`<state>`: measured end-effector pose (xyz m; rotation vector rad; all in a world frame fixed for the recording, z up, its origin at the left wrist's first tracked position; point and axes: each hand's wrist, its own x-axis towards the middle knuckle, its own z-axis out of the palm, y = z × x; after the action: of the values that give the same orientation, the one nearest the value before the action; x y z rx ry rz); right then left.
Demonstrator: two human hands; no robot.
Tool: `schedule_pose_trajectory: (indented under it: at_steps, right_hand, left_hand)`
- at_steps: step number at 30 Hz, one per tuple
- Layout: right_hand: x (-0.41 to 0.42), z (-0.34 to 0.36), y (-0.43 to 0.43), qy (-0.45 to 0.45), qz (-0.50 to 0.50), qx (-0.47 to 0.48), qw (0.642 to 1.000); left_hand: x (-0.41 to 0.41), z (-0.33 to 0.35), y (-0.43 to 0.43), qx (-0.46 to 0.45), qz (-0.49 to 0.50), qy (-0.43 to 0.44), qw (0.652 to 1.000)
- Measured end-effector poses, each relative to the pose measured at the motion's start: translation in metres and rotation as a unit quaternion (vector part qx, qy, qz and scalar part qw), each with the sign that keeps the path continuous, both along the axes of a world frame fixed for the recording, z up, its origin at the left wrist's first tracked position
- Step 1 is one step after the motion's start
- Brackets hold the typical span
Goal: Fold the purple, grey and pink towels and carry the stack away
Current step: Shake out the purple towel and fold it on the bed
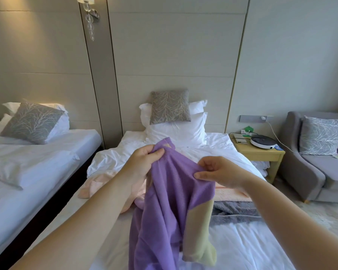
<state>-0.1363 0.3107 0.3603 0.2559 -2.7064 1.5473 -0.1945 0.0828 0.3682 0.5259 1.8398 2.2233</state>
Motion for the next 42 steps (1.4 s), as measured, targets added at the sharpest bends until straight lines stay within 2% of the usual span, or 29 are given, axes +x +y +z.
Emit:
schedule_pose_trajectory:
  at_steps: [3,6,9,12,15,18,23,29,31,34,36,38,42]
  right_hand:
    - [0.006,-0.011,0.017,-0.001,-0.066,0.057,0.996]
    - [0.013,-0.005,0.014,0.072,-0.088,0.037,0.993]
    - [0.016,0.011,-0.007,0.108,-0.006,0.036,0.993]
    - [0.017,0.026,-0.033,0.116,0.074,0.102,0.985]
    - [0.008,0.031,-0.048,0.189,0.078,0.156,0.966]
    - [0.000,0.031,-0.053,0.226,-0.025,0.101,0.968]
    - [-0.006,0.026,-0.049,0.199,-0.095,0.041,0.974]
    - [-0.001,0.023,-0.033,0.081,0.018,-0.046,0.995]
    - [0.003,0.021,-0.021,0.043,0.032,-0.027,0.998]
    - [0.008,0.017,0.001,-0.007,0.003,0.071,0.997]
    - [0.011,0.013,0.011,-0.003,-0.033,0.096,0.995]
    - [0.013,0.013,0.010,0.034,-0.047,0.071,0.996]
    - [0.014,0.023,-0.014,0.102,0.012,0.065,0.993]
  left_hand:
    - [-0.007,0.004,-0.009,0.033,0.024,-0.025,0.999]
    - [-0.012,0.002,-0.015,0.006,0.030,-0.050,0.998]
    - [-0.015,-0.003,-0.009,0.005,0.023,-0.062,0.998]
    - [-0.016,-0.006,0.001,-0.056,0.087,0.003,0.995]
    - [-0.005,-0.008,0.016,-0.068,0.008,0.031,0.997]
    - [0.007,-0.008,0.025,-0.063,-0.044,0.019,0.997]
    - [0.016,-0.009,0.020,-0.041,-0.106,0.041,0.993]
    - [0.017,-0.011,0.018,-0.037,-0.107,0.035,0.993]
    - [0.013,-0.011,0.013,-0.011,-0.090,0.007,0.996]
    - [0.006,-0.008,0.005,0.019,-0.078,-0.010,0.997]
    - [0.003,-0.005,0.002,0.034,-0.069,-0.025,0.997]
    - [0.003,-0.003,0.003,0.024,-0.055,-0.040,0.997]
    - [0.007,-0.006,0.011,-0.024,-0.013,-0.032,0.999]
